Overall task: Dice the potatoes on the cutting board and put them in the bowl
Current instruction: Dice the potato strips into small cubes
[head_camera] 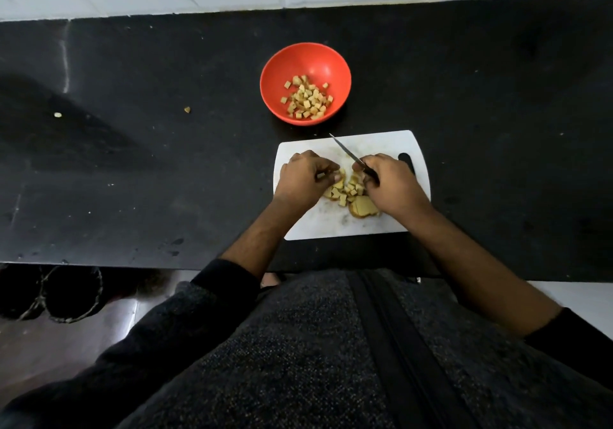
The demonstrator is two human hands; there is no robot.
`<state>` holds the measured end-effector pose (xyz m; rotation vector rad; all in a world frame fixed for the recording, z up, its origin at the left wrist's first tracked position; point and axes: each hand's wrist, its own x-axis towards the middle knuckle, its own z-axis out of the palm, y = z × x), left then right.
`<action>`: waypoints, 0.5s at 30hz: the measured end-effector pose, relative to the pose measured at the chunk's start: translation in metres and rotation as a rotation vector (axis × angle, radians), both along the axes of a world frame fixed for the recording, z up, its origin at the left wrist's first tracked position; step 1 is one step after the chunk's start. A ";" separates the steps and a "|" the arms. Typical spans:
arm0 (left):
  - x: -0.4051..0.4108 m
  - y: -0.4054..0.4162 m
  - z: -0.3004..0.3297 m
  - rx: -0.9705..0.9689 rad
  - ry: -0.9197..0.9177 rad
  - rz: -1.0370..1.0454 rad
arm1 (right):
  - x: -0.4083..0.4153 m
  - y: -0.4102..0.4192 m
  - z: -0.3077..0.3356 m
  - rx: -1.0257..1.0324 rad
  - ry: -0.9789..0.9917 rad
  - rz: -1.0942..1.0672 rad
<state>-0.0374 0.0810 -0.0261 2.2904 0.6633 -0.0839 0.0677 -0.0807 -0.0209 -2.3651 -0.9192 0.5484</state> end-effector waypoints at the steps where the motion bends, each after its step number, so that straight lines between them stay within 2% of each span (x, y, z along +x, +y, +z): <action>1: 0.000 0.000 0.001 0.020 0.013 -0.014 | 0.001 0.000 0.002 0.004 0.001 0.003; 5: 0.004 -0.003 0.003 0.080 0.027 -0.035 | -0.001 -0.002 0.005 0.005 0.031 -0.033; 11: 0.009 -0.006 0.003 0.115 0.032 -0.065 | -0.002 -0.005 0.019 0.131 0.032 -0.168; 15: 0.009 -0.007 0.006 0.123 -0.049 -0.092 | -0.001 0.000 0.015 0.207 0.282 -0.076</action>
